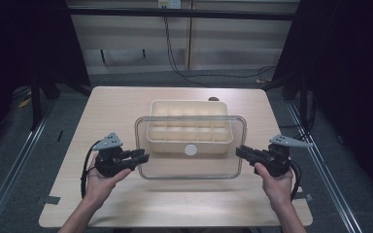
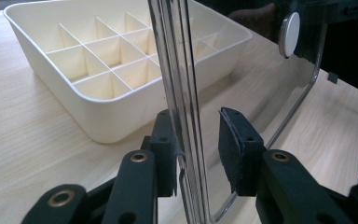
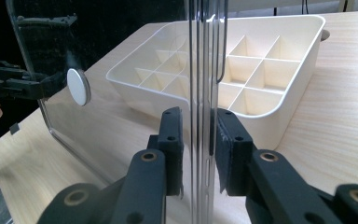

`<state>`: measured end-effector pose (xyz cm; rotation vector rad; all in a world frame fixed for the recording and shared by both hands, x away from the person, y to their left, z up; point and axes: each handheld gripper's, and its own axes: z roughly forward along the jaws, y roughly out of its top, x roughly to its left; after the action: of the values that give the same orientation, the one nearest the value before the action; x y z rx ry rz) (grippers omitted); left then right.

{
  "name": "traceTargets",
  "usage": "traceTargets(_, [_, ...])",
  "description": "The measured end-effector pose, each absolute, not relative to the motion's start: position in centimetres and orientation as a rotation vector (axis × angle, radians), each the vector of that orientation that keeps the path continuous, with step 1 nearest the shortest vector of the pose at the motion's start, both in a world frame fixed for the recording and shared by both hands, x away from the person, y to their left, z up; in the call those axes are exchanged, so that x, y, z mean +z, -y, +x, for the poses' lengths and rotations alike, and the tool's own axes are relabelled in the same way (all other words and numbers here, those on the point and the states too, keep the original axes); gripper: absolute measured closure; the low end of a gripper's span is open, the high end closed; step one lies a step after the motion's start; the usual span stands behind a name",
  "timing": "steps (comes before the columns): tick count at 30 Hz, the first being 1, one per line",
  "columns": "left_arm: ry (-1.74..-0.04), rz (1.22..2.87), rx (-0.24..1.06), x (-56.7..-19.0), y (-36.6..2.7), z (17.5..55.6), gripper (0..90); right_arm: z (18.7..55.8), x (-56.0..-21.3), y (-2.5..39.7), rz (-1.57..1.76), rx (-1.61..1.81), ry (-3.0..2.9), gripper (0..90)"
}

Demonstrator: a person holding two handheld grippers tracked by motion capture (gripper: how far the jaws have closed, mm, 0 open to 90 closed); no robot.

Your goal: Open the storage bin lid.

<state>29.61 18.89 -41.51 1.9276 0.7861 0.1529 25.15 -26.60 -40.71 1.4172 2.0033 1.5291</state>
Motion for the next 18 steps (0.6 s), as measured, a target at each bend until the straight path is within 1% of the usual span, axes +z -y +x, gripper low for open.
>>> traceTargets(10, [-0.78, 1.94, 0.153, -41.3, -19.0, 28.6, 68.4, 24.1, -40.7, 26.5, 1.41, 1.523, -2.02, 74.2])
traceTargets(18, [-0.786, 1.946, 0.143, -41.8, -19.0, 28.1, 68.5, 23.6, -41.6, 26.6, 1.434, 1.524, -2.024, 74.1])
